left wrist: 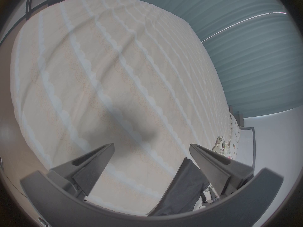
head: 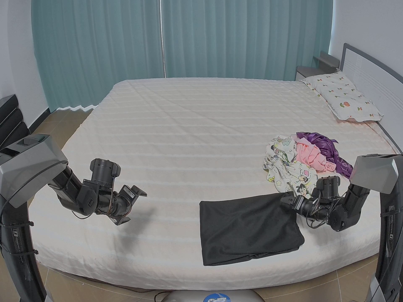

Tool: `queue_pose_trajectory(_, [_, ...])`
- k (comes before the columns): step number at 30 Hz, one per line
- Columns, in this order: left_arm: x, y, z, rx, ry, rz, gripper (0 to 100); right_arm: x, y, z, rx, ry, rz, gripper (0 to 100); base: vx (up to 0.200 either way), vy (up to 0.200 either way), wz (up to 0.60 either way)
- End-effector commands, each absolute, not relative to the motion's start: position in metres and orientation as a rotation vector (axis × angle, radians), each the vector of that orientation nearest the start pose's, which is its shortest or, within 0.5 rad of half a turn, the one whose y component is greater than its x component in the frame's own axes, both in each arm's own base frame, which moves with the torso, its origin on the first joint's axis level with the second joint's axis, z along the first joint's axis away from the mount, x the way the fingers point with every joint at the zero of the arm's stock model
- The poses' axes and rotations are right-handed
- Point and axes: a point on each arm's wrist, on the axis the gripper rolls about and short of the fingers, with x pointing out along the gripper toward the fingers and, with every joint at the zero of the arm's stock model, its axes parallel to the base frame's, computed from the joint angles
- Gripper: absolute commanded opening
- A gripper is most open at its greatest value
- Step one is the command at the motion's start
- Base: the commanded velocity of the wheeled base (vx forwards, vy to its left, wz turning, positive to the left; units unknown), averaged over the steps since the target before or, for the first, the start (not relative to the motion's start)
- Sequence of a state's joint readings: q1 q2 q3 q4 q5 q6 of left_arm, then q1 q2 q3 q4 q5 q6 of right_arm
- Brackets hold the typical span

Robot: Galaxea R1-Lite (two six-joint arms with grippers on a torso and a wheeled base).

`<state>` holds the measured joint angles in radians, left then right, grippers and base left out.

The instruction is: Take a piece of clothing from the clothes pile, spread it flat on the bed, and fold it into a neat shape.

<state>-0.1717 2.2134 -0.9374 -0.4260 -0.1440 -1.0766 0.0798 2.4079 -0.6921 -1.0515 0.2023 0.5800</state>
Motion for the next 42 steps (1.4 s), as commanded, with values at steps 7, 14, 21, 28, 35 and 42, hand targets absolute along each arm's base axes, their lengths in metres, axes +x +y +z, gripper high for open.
queue_pose_trajectory(7, [0.364, -0.066, 0.017, -0.988, 0.928, 0.193, 100, 0.274, 0.026, -0.040, 0.517, 0.821, 0.191, 100, 0.000, 0.000, 0.00])
queue_pose_trajectory(14, [0.364, -0.066, 0.017, -0.988, 0.926, 0.192, 100, 0.261, 0.027, -0.043, 0.477, 0.867, 0.195, 0, 0.000, 0.000, 0.00])
queue_pose_trajectory(21, [0.364, -0.066, 0.017, -0.988, 0.926, 0.192, 100, 0.246, 0.019, -0.043, 0.452, 0.896, 0.174, 0, 0.000, 0.000, 0.00])
queue_pose_trajectory(28, [0.365, -0.067, 0.018, -0.988, 0.925, 0.191, 100, 0.235, 0.014, -0.043, 0.445, 0.892, 0.165, 0, 0.000, 0.000, 0.00])
queue_pose_trajectory(35, [0.364, -0.066, 0.017, -0.988, 0.926, 0.192, 100, 0.226, 0.013, -0.042, 0.443, 0.891, 0.163, 0, 0.000, 0.000, 0.00])
queue_pose_trajectory(42, [0.364, -0.066, 0.018, -0.988, 0.925, 0.191, 100, 0.230, 0.009, -0.040, 0.438, 0.858, 0.160, 100, 0.000, 0.000, 0.00])
